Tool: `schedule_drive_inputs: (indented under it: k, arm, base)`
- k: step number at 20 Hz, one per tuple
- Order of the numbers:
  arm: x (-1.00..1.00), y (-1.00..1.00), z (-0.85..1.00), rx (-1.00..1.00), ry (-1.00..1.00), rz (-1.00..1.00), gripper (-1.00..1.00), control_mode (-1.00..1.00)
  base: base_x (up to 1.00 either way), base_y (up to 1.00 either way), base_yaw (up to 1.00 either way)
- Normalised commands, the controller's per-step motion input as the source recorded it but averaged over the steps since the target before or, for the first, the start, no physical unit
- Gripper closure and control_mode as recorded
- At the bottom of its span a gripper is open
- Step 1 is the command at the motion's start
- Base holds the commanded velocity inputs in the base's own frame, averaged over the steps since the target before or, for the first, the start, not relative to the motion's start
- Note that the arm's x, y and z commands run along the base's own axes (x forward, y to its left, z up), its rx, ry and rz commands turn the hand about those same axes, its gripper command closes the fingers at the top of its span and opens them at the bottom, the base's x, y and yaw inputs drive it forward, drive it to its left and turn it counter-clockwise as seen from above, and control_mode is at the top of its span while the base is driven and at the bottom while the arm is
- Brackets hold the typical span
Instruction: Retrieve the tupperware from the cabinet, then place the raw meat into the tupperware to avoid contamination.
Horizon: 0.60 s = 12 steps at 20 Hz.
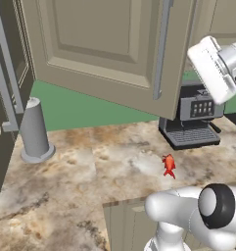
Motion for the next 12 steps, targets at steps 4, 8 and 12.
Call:
schedule_drive_inputs:
  k: [4,8,12]
  arm:
    - [0.24,0.34,0.0,0.0,-0.13,0.11,-1.0,-1.0]
    - [0.08,0.47,0.0,0.0,-0.08,0.11,-1.0,-1.0]
    - [0.0,0.5,0.0,0.02,-0.03,0.09,-1.0,-1.0]
  base:
    - [0.0,0.0,0.0]
    - [0.0,0.0,0.0]
    - [0.0,0.0,0.0]
